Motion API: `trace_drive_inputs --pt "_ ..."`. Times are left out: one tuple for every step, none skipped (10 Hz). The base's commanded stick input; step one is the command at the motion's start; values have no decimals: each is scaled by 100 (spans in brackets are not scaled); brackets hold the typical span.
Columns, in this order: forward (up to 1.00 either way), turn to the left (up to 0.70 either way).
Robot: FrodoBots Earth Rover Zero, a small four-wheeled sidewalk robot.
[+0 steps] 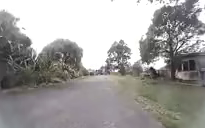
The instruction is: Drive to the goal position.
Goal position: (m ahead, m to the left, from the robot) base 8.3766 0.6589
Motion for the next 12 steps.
trace_drive_inputs --pt "85 0" --pt "85 0" --pt "85 0" --pt "85 0" --pt "85 0" --pt "85 0" --pt "85 0" --pt "85 0" --pt "85 0" --pt "85 0" --pt "85 0" --pt "85 0"
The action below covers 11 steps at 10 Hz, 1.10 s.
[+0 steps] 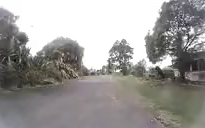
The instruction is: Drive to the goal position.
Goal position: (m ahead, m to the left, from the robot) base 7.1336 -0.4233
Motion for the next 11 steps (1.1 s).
trace_drive_inputs --pt "85 0" --pt "85 0" --pt "85 0" --pt "85 0" --pt "85 0" --pt "85 0" --pt "85 -11" --pt "85 -33" --pt "85 -34" --pt "85 0" --pt "85 0"
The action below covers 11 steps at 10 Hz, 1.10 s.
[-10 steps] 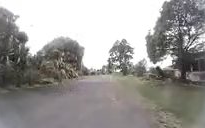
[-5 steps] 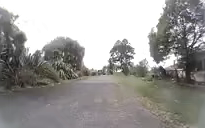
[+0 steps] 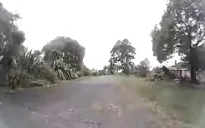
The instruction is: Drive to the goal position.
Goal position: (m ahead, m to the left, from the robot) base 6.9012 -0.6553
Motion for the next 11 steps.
trace_drive_inputs --pt "85 0" --pt "85 0" --pt "85 0" --pt "85 0" --pt "85 0" --pt "85 0" --pt "85 0" --pt "85 0" --pt "85 0" --pt "85 0" --pt "85 0"
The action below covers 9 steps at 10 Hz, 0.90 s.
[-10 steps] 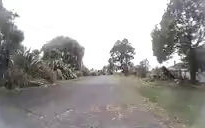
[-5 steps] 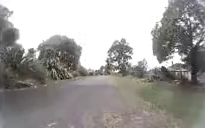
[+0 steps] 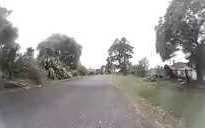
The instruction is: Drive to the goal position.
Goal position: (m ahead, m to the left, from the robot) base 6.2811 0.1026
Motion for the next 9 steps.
trace_drive_inputs --pt "85 0" --pt "85 0" --pt "85 0" --pt "85 0" --pt "85 0" --pt "85 0" --pt "85 0" --pt "85 0" --pt "85 0"
